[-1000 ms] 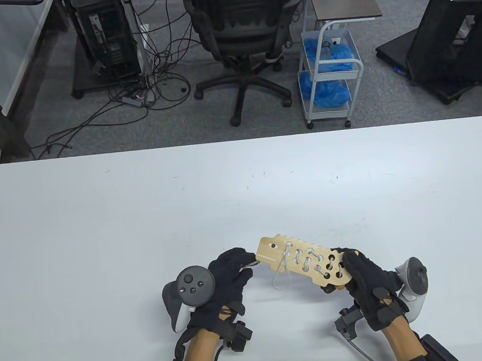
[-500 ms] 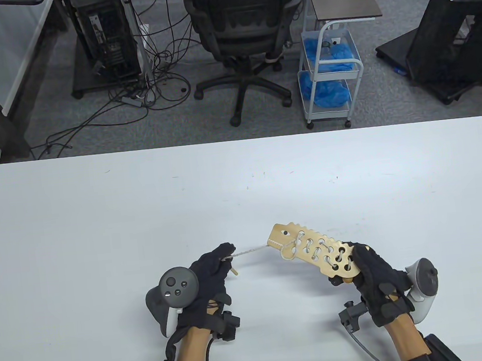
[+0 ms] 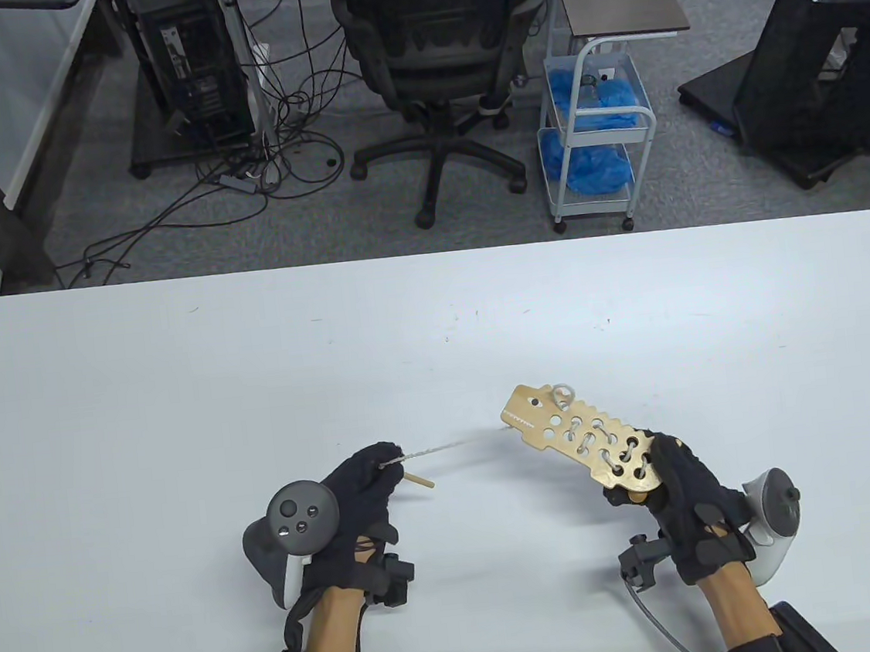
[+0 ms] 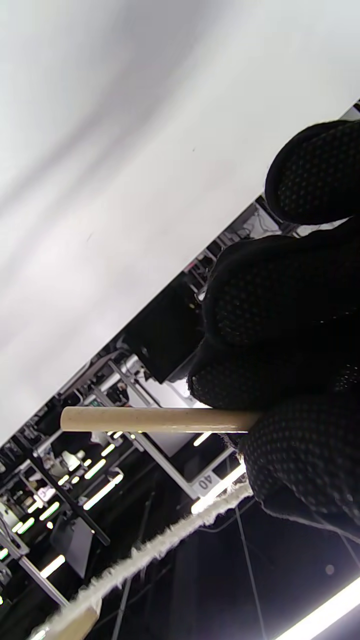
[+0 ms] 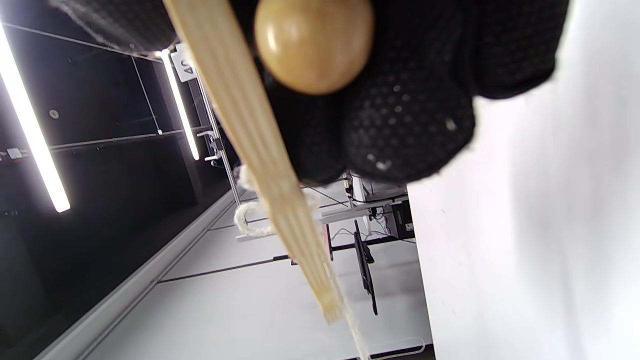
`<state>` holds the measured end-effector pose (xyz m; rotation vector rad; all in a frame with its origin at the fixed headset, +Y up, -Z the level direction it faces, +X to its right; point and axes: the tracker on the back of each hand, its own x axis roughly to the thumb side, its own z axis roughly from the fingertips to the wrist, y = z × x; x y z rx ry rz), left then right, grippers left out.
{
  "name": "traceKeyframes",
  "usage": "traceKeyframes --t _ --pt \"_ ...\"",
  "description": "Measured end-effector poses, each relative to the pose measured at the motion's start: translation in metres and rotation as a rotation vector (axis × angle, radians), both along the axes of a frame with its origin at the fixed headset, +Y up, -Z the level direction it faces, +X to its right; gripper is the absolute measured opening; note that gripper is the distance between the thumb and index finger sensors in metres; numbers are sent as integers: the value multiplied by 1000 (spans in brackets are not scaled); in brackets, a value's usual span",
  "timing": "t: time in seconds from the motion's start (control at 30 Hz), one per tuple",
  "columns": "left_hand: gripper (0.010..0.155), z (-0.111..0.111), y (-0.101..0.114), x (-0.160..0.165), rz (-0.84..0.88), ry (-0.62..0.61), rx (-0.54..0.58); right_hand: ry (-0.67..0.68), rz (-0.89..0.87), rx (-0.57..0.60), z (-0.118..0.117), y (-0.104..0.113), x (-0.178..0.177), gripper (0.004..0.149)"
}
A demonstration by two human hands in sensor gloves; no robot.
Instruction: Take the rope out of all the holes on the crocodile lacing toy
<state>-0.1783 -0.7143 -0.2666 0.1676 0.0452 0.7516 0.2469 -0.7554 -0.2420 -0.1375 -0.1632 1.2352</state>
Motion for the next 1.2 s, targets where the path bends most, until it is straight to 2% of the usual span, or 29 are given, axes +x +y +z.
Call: traceKeyframes --t 0.2,0.33,0.6,0.9,1.2 --pt "41 -3 -4 -1 -47 19 -20 -73 -28 -26 2 -5 11 51" --pt "41 -3 1 -3 -56 24 1 -62 -4 -25 -2 -4 15 51" --pt "43 -3 -1 -12 -25 55 -13 -90 -17 -33 -2 -3 20 51" --pt "43 0 -5 -31 57 138 -16 -97 -132 -47 -4 -11 27 53" --pt "43 0 -3 -31 66 135 -21 -108 -174 -36 -4 -12 33 53"
